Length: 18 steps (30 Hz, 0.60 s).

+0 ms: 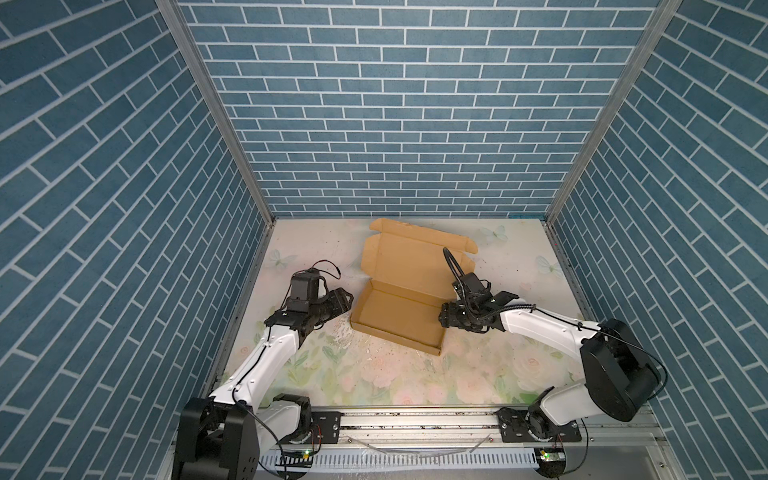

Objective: Fold the paper box
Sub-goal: 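Straighten the box with both grippers pressing its near side walls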

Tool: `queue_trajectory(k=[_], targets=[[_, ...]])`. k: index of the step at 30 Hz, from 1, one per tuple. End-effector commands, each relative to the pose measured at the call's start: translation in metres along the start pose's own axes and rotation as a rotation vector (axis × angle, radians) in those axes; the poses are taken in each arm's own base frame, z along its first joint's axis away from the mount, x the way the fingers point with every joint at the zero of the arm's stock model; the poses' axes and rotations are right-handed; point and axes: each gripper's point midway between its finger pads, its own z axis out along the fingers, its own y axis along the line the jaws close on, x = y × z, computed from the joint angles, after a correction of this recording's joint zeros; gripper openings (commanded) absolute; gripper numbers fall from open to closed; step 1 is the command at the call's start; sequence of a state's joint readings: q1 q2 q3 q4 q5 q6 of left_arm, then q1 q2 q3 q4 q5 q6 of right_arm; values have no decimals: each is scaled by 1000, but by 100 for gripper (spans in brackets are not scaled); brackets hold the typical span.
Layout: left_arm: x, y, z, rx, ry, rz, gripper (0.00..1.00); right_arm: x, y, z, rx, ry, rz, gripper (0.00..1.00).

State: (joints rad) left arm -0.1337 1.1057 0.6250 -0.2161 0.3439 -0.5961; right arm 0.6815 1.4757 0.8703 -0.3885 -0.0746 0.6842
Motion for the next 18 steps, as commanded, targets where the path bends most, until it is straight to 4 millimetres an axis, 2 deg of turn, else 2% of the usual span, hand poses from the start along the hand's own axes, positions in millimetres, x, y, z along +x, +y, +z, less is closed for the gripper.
queue_trajectory(k=[1, 3, 6, 10, 14, 18], targets=[[-9, 0, 9, 16, -34, 45, 69, -9, 19, -19, -70, 10, -23, 76], [-13, -1, 22, 29, -40, 39, 69, -10, 21, -16, -73, 18, -19, 75], [-13, -14, 42, 58, -25, 67, 69, -12, 26, -9, -92, 35, 5, 72], [5, -31, 61, 94, 25, 102, 69, -17, 35, -2, -139, 20, 42, 68], [29, -29, 66, 109, 62, 77, 67, -32, 43, -2, -162, 3, 25, 66], [52, -41, 60, 145, 81, 75, 66, -49, 42, 0, -189, 0, 16, 62]])
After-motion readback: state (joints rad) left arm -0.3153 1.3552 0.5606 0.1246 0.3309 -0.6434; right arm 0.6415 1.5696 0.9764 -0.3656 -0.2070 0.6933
